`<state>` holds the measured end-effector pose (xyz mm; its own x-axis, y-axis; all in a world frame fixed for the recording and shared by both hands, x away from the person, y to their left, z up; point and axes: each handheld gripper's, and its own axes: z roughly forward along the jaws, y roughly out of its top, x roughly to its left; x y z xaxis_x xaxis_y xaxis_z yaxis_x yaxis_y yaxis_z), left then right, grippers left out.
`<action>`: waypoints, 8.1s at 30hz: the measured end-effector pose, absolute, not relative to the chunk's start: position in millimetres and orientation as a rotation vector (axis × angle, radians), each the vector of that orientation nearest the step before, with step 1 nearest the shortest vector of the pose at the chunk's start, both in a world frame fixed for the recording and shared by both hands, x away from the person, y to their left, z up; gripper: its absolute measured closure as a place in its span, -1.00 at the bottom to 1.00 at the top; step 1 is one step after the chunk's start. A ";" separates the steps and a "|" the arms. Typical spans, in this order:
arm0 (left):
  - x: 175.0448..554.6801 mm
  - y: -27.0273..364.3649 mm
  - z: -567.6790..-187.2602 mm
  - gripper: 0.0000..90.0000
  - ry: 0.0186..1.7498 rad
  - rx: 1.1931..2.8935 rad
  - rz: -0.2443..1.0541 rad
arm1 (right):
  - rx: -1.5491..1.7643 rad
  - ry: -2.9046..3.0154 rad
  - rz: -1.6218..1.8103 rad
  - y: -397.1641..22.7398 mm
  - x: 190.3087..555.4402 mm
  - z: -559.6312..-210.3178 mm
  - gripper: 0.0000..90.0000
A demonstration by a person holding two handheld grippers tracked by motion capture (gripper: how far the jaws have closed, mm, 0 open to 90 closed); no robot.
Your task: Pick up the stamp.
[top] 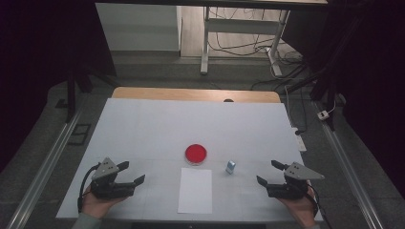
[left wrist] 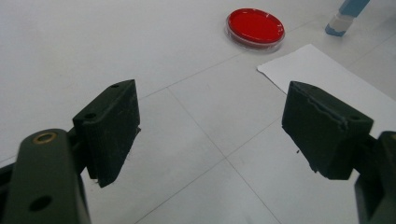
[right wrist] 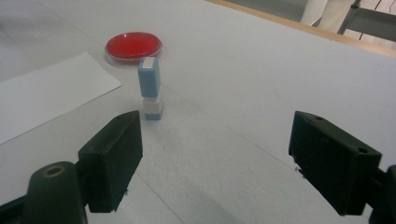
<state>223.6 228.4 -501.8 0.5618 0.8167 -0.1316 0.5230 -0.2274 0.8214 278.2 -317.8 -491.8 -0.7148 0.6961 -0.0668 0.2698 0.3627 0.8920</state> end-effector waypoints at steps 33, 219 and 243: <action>224.0 227.5 -502.1 -0.55 1.090 1.896 0.396 | 0.841 2.199 1.317 -309.2 274.2 -485.8 -0.41; 233.5 220.4 -515.6 -0.54 1.097 1.964 0.377 | 0.801 2.319 1.454 -205.3 301.6 -463.0 0.67; 233.4 219.4 -515.4 -0.54 1.095 1.965 0.377 | 0.773 2.340 1.518 -186.8 294.1 -464.0 0.67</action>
<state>233.4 219.4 -515.4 0.5745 0.8083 -0.1286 0.5578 -0.2717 0.7843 294.1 -186.8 -464.0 -0.8291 0.5535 0.0786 0.2973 0.3175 0.9004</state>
